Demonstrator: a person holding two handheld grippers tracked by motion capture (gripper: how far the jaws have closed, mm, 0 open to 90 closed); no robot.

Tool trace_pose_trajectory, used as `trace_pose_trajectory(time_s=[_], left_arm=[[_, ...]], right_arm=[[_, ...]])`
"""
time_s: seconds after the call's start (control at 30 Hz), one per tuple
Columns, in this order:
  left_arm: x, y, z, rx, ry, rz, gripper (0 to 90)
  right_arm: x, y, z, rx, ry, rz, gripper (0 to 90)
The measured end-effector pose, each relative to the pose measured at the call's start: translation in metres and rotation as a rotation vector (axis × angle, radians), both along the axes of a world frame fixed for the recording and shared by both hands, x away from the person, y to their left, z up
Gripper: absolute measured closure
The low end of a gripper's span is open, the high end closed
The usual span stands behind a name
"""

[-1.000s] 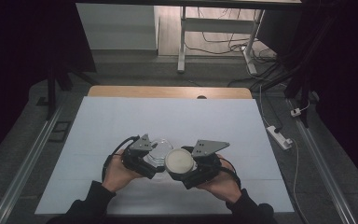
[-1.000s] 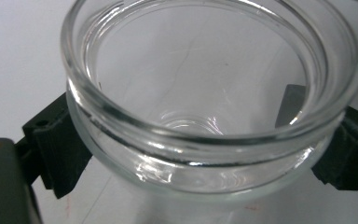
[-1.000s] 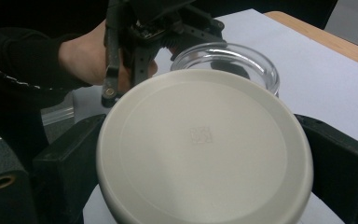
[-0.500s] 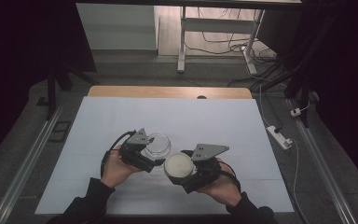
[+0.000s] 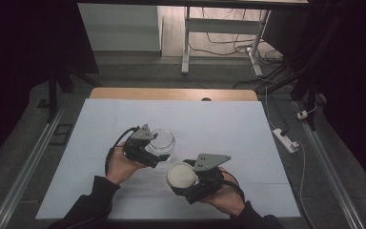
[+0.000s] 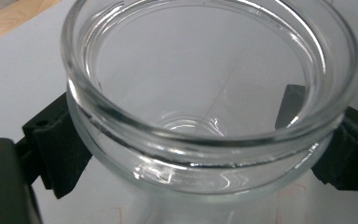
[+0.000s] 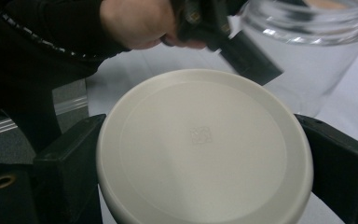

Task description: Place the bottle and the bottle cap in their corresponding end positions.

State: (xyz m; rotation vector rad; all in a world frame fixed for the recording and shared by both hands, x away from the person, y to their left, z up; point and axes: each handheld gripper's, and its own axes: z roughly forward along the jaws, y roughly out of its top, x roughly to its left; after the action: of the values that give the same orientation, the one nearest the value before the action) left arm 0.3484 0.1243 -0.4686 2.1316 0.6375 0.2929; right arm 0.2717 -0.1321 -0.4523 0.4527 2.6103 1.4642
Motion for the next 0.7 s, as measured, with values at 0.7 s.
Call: trace_pose_trajectory(time_s=[0.7], left_arm=[[0.034,-0.013,-0.007,0.010,-0.004,0.017,7.5]], right_arm=[[-0.005,0.010,-0.028,-0.036,0.008,0.014,7.6]])
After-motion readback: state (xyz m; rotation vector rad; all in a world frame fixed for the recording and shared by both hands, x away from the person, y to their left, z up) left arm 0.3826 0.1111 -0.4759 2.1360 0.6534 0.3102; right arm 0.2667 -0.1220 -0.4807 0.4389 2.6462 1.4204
